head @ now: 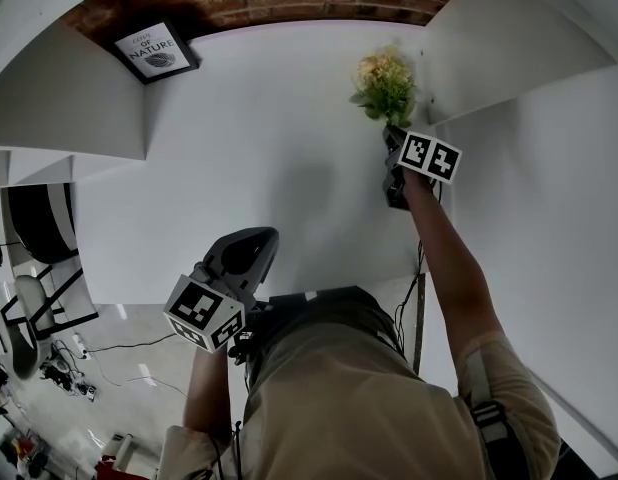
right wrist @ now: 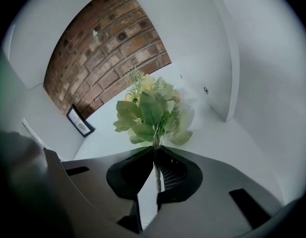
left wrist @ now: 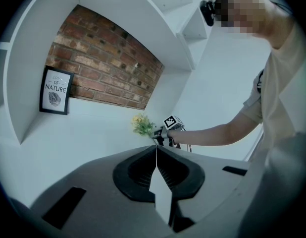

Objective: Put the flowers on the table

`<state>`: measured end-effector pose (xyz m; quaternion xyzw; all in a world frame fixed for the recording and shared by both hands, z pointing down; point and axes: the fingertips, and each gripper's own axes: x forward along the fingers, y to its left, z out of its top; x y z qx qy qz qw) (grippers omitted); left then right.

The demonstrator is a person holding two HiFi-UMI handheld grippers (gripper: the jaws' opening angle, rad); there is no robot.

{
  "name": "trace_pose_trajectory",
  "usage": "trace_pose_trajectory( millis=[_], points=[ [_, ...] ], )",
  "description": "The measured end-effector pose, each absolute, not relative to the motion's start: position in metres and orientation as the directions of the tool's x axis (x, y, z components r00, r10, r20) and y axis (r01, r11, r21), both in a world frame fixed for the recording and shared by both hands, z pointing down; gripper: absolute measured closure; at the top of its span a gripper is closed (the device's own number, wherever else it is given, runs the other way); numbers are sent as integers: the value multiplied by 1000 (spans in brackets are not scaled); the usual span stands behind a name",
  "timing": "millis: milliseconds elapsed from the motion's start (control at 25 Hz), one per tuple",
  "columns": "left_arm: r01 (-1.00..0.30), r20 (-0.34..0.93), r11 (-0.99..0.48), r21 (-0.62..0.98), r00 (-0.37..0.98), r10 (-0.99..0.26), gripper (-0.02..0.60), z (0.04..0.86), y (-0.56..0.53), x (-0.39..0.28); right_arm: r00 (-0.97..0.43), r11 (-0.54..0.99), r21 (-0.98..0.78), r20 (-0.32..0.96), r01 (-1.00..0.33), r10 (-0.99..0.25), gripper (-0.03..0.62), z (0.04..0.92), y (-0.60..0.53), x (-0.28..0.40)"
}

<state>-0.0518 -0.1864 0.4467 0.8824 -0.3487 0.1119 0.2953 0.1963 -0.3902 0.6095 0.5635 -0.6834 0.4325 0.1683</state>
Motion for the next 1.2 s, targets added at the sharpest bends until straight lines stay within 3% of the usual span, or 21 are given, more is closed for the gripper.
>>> trace_pose_trajectory(
  millis=[520,1200],
  points=[
    [-672,408,-590,448,741,-534,568,450,-196,-53,-264,-118,-448,698,-886,-666,546,608,-412,213],
    [-680,418,-584,443,733,-536,568,450,-198,-44,-263,-91,-422,705,-902,-658,546,608,-436,225]
  ],
)
